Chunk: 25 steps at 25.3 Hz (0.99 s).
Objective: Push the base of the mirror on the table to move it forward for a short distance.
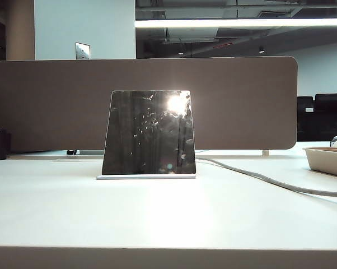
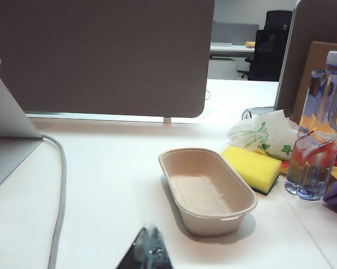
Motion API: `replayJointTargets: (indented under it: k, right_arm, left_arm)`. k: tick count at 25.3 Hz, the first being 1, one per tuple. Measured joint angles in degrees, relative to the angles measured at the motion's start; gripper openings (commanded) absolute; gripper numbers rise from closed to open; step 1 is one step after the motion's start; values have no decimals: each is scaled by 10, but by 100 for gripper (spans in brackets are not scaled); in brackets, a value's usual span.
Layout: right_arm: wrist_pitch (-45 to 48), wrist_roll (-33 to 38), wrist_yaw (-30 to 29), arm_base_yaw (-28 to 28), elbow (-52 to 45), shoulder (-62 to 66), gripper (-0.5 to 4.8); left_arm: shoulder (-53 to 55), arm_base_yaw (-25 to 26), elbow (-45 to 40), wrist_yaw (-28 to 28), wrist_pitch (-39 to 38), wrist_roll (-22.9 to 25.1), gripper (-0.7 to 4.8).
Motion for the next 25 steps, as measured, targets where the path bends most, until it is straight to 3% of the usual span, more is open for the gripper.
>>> replayJointTargets:
  k: [25]
  right_arm:
    - [-6, -2, -5, -4, 0, 1, 0]
  left_arm:
    - [0, 0, 0, 0, 0, 0, -1]
